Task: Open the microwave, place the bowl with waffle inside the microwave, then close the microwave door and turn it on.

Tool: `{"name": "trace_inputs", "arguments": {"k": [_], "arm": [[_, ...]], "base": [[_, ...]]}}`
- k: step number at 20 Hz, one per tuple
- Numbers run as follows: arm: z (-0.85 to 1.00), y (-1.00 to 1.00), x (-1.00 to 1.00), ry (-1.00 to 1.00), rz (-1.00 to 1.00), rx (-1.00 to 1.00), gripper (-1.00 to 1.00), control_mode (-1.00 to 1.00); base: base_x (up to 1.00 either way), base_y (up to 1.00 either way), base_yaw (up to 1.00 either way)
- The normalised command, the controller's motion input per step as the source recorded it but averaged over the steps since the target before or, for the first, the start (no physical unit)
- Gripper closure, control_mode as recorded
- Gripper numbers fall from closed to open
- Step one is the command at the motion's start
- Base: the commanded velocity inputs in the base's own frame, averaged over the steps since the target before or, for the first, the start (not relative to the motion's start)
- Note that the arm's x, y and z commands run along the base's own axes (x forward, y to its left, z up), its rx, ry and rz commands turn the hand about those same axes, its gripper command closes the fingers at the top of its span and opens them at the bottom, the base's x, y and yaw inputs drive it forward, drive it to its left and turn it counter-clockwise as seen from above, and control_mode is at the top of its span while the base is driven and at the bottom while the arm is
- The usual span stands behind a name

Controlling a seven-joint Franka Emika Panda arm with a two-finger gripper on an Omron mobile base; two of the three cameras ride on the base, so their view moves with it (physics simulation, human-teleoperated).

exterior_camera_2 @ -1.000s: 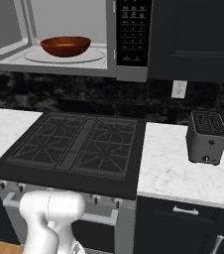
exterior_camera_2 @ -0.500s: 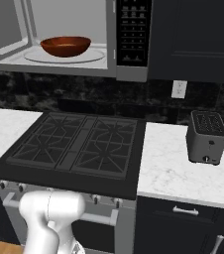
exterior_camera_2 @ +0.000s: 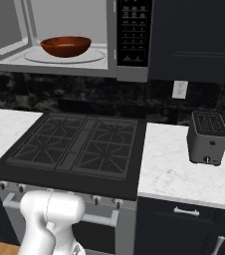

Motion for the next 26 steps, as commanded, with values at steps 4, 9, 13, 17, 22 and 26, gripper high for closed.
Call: {"name": "trace_inputs", "arguments": {"k": [4, 9, 13, 17, 22, 26], "arm": [[0.47, 0.29, -0.09, -0.31, 0.00, 0.10, -1.00, -1.00], [0.07, 0.68, -0.02, -0.25, 0.00, 0.12, -1.00, -1.00], [-0.27, 0.68, -0.10, -0.14, 0.00, 0.12, -1.00, -1.00], [-0.98, -0.35, -0.15, 0.00, 0.00, 0.17, -1.00, -1.00], [-0.96, -0.26, 0.06, -0.02, 0.05, 0.10, -1.00, -1.00], [-0.68, 0.54, 0.18, -0.19, 0.12, 0.07, -1.00, -1.00]], "base": [[0.00, 0.00, 0.00], [0.00, 0.00, 0.00], [0.00, 0.00, 0.00], [0.00, 0.00, 0.00], [0.00, 0.00, 0.00], [0.00, 0.00, 0.00]]}}
